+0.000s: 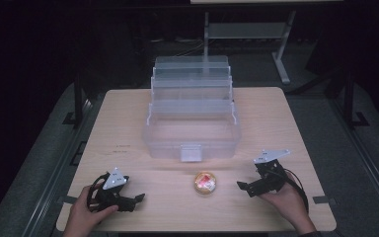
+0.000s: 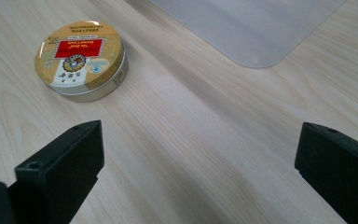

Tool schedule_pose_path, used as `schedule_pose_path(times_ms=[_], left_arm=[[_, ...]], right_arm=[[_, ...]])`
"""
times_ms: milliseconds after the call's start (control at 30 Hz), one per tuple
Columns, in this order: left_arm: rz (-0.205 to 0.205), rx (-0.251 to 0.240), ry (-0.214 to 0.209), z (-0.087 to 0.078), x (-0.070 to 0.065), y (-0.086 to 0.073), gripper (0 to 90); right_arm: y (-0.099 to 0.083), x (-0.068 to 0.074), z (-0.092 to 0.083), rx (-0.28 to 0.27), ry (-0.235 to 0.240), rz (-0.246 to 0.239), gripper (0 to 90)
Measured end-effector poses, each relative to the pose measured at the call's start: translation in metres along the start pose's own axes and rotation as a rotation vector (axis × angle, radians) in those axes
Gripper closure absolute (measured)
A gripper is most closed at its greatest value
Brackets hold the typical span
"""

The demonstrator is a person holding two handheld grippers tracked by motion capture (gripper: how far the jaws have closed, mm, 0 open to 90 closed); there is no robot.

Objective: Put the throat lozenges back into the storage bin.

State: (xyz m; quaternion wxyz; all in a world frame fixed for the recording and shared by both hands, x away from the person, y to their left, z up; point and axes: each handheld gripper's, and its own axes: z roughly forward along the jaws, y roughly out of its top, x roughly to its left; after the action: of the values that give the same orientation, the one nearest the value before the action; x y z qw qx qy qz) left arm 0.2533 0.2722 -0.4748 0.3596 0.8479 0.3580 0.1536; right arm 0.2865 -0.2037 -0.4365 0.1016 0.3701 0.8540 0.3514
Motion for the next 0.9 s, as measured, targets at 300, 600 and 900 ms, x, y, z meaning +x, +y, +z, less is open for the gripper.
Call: schedule_pose_path(times_ms=[300, 600, 900], left_arm=[[0.000, 0.000, 0.000, 0.000, 0.000, 0.000, 10.8], [0.000, 0.001, 0.000, 0.000, 0.000, 0.000, 10.8], [0.000, 0.002, 0.000, 0.000, 0.000, 0.000, 10.8]], right_arm=[[0.011, 0.007, 0.005, -0.008, 0.017, -0.029, 0.9], [0.018, 0.011, 0.007, -0.015, 0.032, -0.037, 0.9], [0.022, 0.015, 0.011, -0.009, 0.041, -0.048, 0.9]])
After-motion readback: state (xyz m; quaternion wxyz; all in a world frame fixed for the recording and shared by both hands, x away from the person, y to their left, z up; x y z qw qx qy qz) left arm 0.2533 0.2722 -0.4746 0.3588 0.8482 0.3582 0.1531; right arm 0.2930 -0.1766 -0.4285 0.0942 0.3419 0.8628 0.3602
